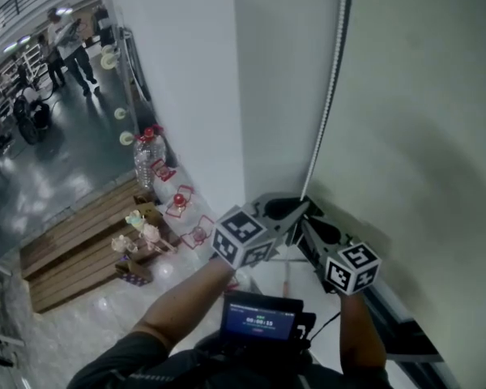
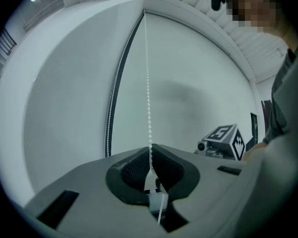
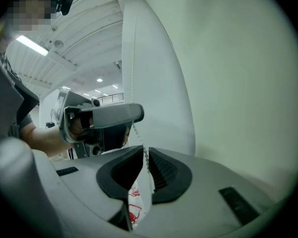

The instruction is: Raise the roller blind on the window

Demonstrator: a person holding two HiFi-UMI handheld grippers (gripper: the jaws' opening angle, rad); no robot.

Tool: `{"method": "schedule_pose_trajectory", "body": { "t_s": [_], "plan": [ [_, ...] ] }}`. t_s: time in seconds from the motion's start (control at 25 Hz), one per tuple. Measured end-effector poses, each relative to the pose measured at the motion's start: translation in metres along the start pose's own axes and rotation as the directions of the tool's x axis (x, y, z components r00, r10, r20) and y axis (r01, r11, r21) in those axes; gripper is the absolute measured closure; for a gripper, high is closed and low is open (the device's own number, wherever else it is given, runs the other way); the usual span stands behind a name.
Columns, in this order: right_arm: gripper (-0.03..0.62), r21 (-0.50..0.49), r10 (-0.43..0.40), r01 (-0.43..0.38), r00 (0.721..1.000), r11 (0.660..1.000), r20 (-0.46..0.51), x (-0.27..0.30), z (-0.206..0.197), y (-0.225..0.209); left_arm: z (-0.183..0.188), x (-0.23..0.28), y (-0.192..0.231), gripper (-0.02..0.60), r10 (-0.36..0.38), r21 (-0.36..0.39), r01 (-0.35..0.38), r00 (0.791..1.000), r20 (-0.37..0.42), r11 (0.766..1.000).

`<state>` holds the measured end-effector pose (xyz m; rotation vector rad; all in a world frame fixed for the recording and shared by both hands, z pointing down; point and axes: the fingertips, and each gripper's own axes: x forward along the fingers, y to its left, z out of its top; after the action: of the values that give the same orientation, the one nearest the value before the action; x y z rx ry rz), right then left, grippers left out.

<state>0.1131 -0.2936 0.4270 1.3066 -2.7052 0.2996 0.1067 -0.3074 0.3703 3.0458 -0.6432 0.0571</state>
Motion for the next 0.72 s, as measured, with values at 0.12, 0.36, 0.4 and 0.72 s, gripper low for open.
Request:
{"method": "schedule_pose_trajectory", "body": {
  "t_s": [0.12,0.36,0.4,0.72],
  "plan": [
    [0.485,-0.033,-0.003,0.003,1.000,0.999,0.024,-0.017,0.023,-0.008,-0.001,-0.003,0.001,0.568,-0.006,-0.021,0.007,1.000,0.023,1.000],
    [0.437,-0.193,0.105,-0.102,0.994,0.976,0.006,-0.041,0.083,0.023,0.002,-0.007,-0.013,0.568,-0.020,-0.026,0.021,0.999,0.048,0.999],
    [0.437,-0.211,0.116,-0.112,0.993,0.971,0.007,-0.044,0.089,0.026,0.001,-0.009,-0.011,0.568,-0.015,-0.028,0.016,0.999,0.050,0.999],
    [0.437,-0.161,0.149,-0.106,0.947,0.981,0.285,-0.035,0.170,0.030,-0.005,-0.014,-0.013,0.569,-0.027,-0.029,0.029,0.998,0.050,0.999]
  ]
}}
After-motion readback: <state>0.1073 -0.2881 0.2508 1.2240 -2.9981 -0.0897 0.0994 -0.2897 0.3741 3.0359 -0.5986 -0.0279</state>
